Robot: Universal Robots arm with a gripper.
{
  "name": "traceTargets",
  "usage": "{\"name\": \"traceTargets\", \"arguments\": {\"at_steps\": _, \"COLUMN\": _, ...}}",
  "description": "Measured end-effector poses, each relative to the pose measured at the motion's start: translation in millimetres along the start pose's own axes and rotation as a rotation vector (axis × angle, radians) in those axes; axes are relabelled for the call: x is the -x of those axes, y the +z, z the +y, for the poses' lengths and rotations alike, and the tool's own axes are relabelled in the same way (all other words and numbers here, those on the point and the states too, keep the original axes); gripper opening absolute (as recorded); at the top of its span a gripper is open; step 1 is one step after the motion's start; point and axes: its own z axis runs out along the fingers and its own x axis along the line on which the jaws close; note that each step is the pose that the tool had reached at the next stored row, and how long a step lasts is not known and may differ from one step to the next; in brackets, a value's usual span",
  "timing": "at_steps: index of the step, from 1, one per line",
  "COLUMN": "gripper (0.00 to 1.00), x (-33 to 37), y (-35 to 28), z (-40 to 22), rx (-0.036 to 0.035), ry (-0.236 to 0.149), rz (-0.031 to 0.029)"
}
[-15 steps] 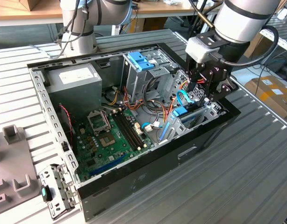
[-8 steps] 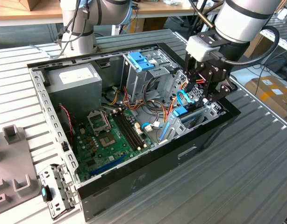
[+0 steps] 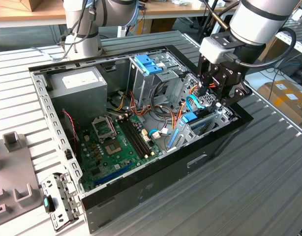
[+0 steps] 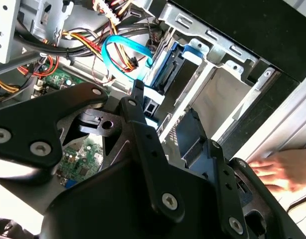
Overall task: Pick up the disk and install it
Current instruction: 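Insert the first disk wire, then insert the second disk wire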
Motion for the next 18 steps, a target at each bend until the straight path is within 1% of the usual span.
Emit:
{"name": "traceTargets", "arguments": {"at_steps": 2, "gripper": 0.53, "x": 2.6, "y": 0.1, "z": -1.2, "rx": 0.0025, "ry": 0.0, "rz": 0.0014}}
{"name": "traceTargets", "arguments": {"at_steps": 14, "gripper": 0.53, "x": 3.3, "y": 0.0, "z": -2.6, "rx": 0.0029, "ry": 0.0, "rz": 0.0014}}
{"name": "traceTargets", "arguments": {"at_steps": 16, "gripper": 0.53, "x": 4.1, "y": 0.1, "z": -3.7, "rx": 0.0029, "ry": -0.002, "rz": 0.0014}}
{"name": "traceTargets", "arguments": {"at_steps": 18, "gripper": 0.53, "x": 4.8, "y": 0.2, "z": -6.3, "rx": 0.003, "ry": -0.008, "rz": 0.0012}}
